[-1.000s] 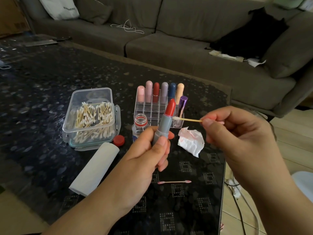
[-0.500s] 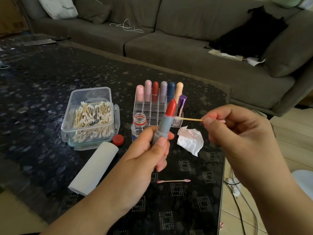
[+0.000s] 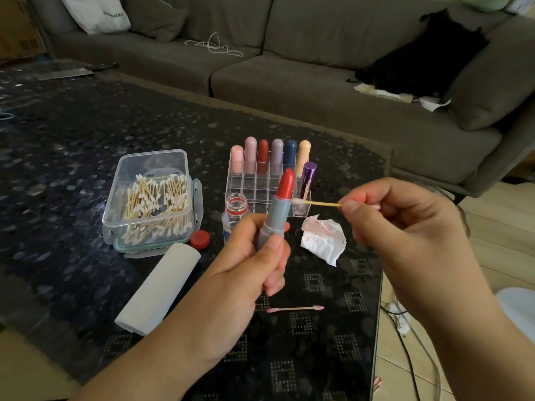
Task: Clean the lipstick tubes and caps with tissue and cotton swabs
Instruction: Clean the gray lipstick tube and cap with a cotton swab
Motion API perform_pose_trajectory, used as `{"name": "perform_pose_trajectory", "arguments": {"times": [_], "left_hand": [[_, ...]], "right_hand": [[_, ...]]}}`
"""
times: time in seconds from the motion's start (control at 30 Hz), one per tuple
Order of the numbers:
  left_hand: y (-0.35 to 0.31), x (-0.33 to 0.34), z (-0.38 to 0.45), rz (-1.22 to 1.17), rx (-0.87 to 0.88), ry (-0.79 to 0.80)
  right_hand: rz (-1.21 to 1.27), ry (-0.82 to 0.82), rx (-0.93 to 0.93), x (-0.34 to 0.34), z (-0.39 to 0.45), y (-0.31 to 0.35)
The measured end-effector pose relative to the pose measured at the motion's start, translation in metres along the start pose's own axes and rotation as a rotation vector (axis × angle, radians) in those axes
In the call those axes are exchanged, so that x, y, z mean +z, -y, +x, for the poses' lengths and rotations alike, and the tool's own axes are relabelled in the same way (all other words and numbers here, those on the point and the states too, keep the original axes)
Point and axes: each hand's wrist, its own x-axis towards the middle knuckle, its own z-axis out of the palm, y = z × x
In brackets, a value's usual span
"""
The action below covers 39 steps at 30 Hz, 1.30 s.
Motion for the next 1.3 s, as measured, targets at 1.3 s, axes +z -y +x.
{"name": "perform_pose_trajectory", "arguments": {"times": [1.3], "left_hand": [[-0.0033, 0.0046, 0.0018, -0.074, -0.016, -0.073]], "right_hand": [[0.022, -0.009, 0.017, -0.0025, 0.0008, -0.0014]]}}
